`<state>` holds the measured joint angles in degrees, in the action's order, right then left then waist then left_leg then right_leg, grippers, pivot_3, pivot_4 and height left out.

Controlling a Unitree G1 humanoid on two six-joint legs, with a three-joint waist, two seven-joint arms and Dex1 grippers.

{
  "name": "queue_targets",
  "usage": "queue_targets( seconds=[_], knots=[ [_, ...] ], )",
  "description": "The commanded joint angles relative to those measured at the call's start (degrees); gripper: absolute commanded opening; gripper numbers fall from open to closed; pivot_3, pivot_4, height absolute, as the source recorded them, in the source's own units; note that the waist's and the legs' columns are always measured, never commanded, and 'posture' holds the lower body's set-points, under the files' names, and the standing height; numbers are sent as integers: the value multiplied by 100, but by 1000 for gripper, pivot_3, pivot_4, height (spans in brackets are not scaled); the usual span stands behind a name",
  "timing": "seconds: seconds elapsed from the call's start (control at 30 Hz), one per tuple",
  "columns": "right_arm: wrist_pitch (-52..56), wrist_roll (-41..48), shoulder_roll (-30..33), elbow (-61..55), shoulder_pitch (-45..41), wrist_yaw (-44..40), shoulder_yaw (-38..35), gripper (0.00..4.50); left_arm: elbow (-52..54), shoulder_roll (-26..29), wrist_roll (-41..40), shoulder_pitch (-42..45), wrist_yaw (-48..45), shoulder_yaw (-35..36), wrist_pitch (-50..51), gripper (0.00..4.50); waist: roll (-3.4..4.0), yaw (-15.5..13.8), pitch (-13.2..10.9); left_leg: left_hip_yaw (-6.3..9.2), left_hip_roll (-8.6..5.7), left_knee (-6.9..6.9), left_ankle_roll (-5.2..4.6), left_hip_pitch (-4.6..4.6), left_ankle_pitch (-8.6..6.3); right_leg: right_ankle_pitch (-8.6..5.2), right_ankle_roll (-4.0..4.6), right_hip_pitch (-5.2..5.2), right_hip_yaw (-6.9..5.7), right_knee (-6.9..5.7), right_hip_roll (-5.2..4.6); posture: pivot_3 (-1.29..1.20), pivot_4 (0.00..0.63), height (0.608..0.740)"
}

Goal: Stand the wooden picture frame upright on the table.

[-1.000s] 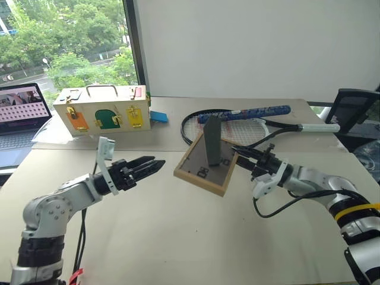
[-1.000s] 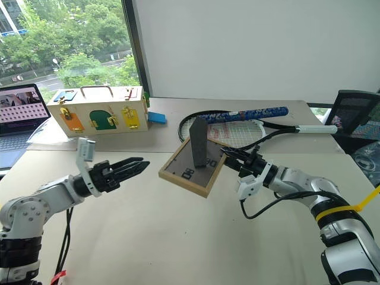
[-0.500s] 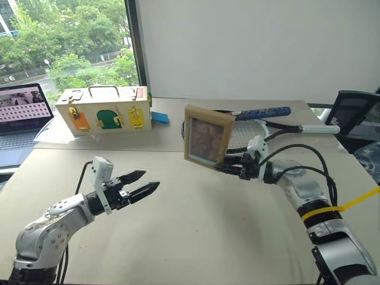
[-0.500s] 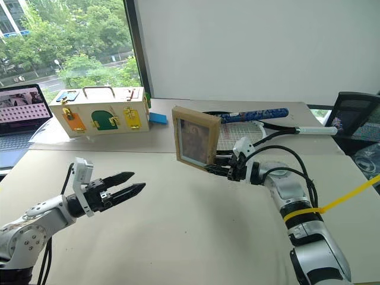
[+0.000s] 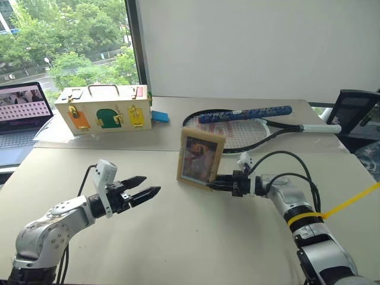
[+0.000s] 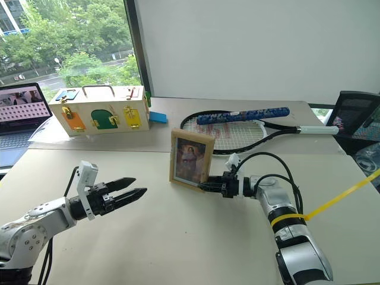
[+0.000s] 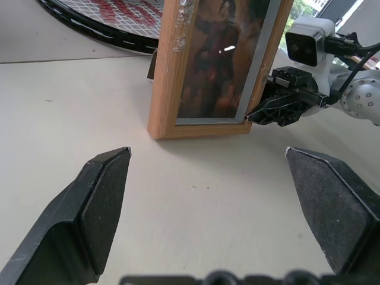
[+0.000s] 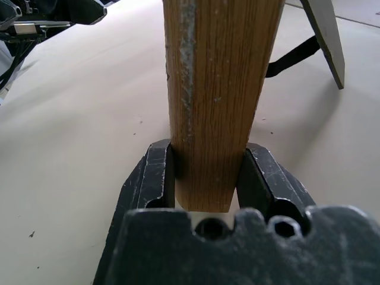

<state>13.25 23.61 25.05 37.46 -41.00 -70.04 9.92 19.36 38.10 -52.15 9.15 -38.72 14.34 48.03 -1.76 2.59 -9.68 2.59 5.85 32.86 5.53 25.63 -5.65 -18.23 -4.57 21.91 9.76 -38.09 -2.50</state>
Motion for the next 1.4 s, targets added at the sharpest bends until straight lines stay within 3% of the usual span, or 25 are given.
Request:
queue_targets(
  seconds=[0.03, 0.23, 0.43, 0.63, 0.8, 0.83, 1.07, 1.27, 1.4],
  knots=[
    [421, -3, -21, -112, 164, -23, -195, 1175, 58, -59, -579, 273, 215, 213, 431, 4500, 0, 2, 0, 0, 0, 0, 0, -1, 0, 0, 0, -1, 0, 0, 0, 0, 150, 740],
    [1077, 47, 7, -417, 346, -199, -229, 1175, -201, -261, -1586, 947, 779, 583, 915, 4500, -1, -12, 1, 1, 0, 2, 0, -3, 0, 0, -1, -4, 0, -1, 1, 0, 150, 740],
    [1846, 218, 78, -940, 404, -451, -222, 1175, -235, -251, -1813, 1104, 960, 583, 1068, 4500, -2, -8, 2, 4, 0, 4, 0, -2, 0, 0, -2, -9, -2, 0, 1, 0, 150, 740],
    [1806, 5, 64, -1107, 433, -337, -156, 1175, -218, -215, -1637, 1067, 920, 456, 993, 4500, -2, 3, 2, 4, 0, 4, 0, -2, 0, 0, -2, -6, -2, 0, 1, 0, 150, 740],
    [1781, -107, 48, -1196, 413, -233, -179, 1175, -71, -35, -622, 773, 364, 169, 203, 4500, -2, 10, 2, 4, 0, 2, 0, -2, 0, 0, -1, -3, -2, 1, 1, 0, 150, 740],
    [1756, -121, 62, -1253, 425, -218, -185, 2194, -107, -19, -527, 748, 311, 150, 130, 4500, -2, 4, 2, 4, 0, 1, 1, -2, 0, 0, -1, -2, -2, 1, 2, 0, 150, 740],
    [2120, 142, 387, -1927, 776, -91, -574, 4472, -365, 142, 300, 594, -131, -119, -396, 4500, -2, -35, 1, 4, -1, 4, 3, 22, 2, 0, -1, 18, -2, 2, 1, 0, 150, 740],
    [2012, 310, 1015, -2317, 1685, 390, -1522, 4472, -436, 64, 1106, 120, -102, -169, -1108, 4500, -2, -78, 1, 4, -1, 2, 3, 32, 1, 0, -1, 26, -3, 6, 0, 0, 150, 740],
    [1980, 584, 1157, -3462, 2426, 631, -2012, 4472, -567, -188, 1769, -142, 310, -194, -1640, 4500, -2, -110, 2, 4, -1, 4, 3, 31, 1, 0, -1, 25, -3, 6, 0, 0, 150, 740]
  ],
)
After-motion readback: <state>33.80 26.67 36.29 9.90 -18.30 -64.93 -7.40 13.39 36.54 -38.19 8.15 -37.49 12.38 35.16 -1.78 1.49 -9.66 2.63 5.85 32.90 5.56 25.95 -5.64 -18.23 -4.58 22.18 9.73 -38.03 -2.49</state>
